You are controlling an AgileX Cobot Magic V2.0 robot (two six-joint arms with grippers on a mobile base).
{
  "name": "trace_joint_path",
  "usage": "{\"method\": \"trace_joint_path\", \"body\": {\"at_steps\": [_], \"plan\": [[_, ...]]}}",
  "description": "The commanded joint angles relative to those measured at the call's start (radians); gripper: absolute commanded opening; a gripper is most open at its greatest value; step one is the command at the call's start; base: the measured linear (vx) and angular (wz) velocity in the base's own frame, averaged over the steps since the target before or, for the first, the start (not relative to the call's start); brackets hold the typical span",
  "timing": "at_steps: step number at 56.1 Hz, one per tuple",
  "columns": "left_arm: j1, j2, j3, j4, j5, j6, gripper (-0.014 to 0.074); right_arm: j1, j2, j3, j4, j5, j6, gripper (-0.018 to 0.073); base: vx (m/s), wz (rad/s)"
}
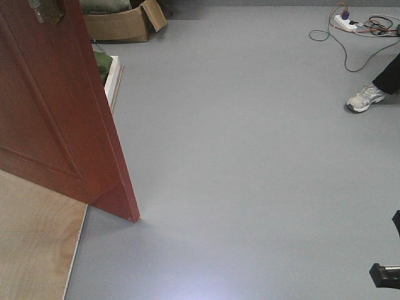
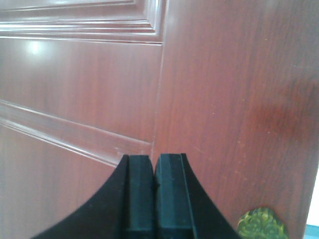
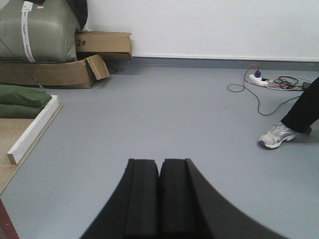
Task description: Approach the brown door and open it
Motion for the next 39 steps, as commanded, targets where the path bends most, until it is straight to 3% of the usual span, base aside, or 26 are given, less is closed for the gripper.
{"method": "trace_joint_path", "body": {"at_steps": [1, 39], "plan": [[-0.008, -0.034, -0.037, 0.000, -0.080, -0.001, -0.0003, -0.002, -0.009, 0.004, -0.007, -0.082, -0.006, 0.0000, 0.00, 0.00], [-0.008, -0.034, -0.037, 0.000, -0.077, -0.001, -0.0003, -0.002, -0.009, 0.004, -0.007, -0.082, -0.006, 0.0000, 0.01, -0.01]]}}
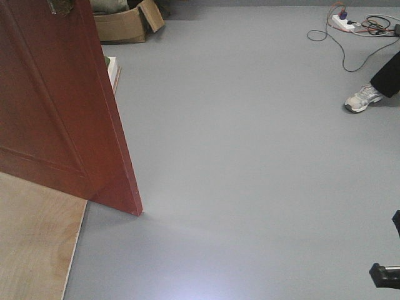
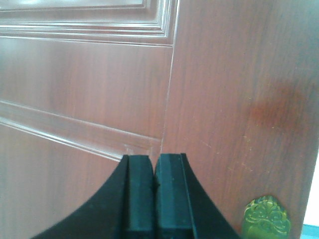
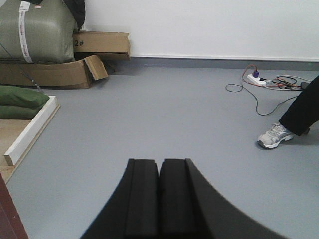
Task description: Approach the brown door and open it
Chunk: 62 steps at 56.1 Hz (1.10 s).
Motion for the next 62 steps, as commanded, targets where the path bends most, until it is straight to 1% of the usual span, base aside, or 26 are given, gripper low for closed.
{"method": "trace_joint_path", "body": {"at_steps": [1, 62], "plan": [[-0.008, -0.034, -0.037, 0.000, -0.077, -0.001, -0.0003, -0.002, -0.009, 0.004, -0.007, -0.082, -0.006, 0.0000, 0.04, -0.02], [-0.008, -0.034, -0.037, 0.000, -0.077, -0.001, -0.0003, -0.002, -0.009, 0.004, -0.007, -0.082, -0.006, 0.0000, 0.08, -0.02]]}}
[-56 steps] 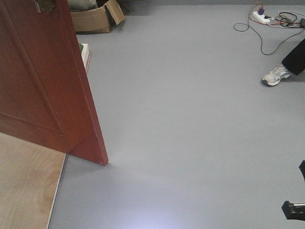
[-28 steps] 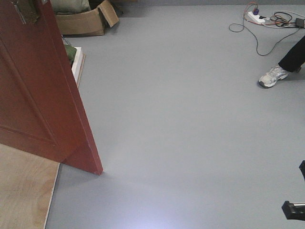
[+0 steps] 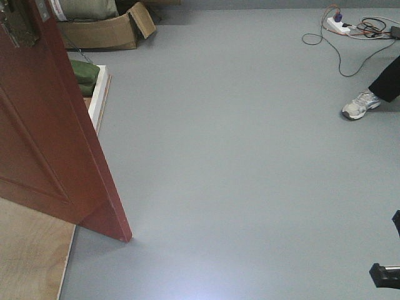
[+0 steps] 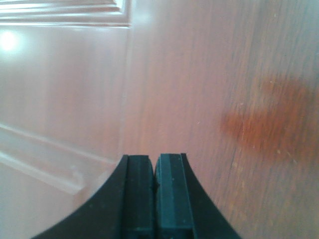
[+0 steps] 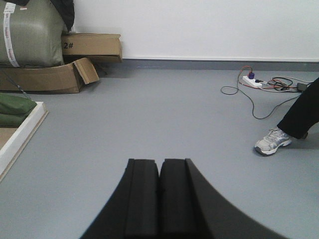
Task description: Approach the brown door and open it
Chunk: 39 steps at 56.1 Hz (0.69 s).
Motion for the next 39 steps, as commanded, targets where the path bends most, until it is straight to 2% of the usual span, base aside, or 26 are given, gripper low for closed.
{"method": "trace_joint_path", "body": {"at_steps": [1, 39], "plan": [[-0.008, -0.034, -0.037, 0.000, -0.077, -0.001, -0.0003, -0.002, -0.009, 0.004, -0.007, -0.082, -0.006, 0.0000, 0.06, -0.01], [-0.008, -0.034, -0.037, 0.000, -0.077, -0.001, -0.0003, -0.002, -0.009, 0.004, -0.007, -0.082, -0.006, 0.0000, 0.05, -0.01]]}}
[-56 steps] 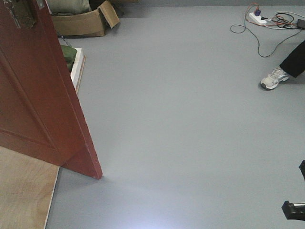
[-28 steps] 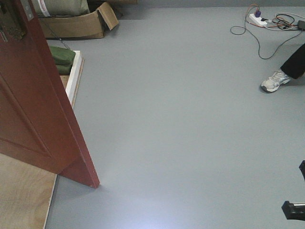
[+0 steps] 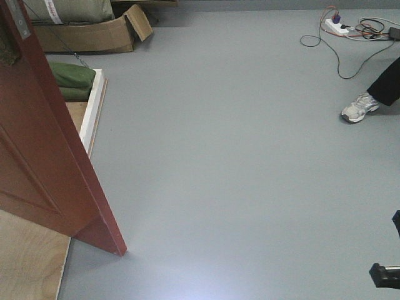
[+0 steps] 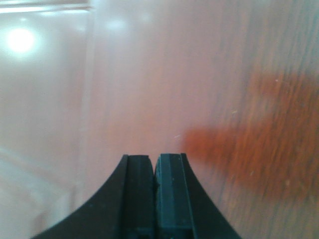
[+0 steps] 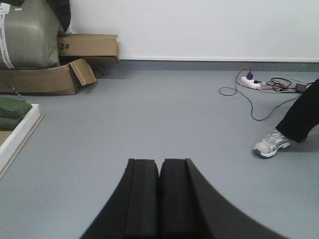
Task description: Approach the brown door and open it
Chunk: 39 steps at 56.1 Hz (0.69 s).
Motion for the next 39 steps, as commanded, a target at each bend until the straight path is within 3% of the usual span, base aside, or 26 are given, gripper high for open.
{"method": "trace_joint_path", "body": {"at_steps": [1, 39], "plan": [[-0.008, -0.034, -0.037, 0.000, -0.077, -0.001, -0.0003, -0.002, -0.009, 0.004, -0.007, -0.082, -0.006, 0.0000, 0.06, -0.02], [-0.008, -0.034, -0.037, 0.000, -0.074, -0.001, -0.0003, -0.002, -0.009, 0.004, -0.007, -0.082, -0.006, 0.0000, 0.06, -0.01]]}}
